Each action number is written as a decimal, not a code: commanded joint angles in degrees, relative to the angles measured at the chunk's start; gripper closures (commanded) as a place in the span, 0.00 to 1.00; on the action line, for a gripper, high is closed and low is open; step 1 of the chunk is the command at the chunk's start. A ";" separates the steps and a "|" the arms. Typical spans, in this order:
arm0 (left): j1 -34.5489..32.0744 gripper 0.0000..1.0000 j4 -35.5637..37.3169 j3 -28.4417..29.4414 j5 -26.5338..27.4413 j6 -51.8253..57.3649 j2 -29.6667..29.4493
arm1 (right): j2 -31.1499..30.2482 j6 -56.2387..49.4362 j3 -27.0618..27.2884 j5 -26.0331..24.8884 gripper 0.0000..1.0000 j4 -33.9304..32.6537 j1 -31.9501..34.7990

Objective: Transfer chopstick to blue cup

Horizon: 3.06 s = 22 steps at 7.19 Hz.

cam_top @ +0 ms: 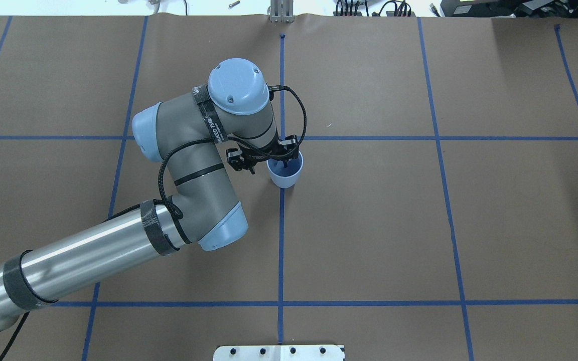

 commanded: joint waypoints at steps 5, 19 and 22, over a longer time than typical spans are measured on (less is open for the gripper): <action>-1.22 0.02 -0.01 -1.08 0.00 0.27 1.02 | 2.47 7.31 -12.94 0.34 0.49 15.61 -5.19; -1.13 0.02 -7.73 -5.19 1.59 -0.08 8.39 | 5.68 -1.84 20.27 1.75 1.00 -23.01 3.86; -4.80 0.02 -7.04 -12.66 -1.99 1.15 13.75 | 19.66 15.39 20.89 5.95 1.00 -32.02 -8.66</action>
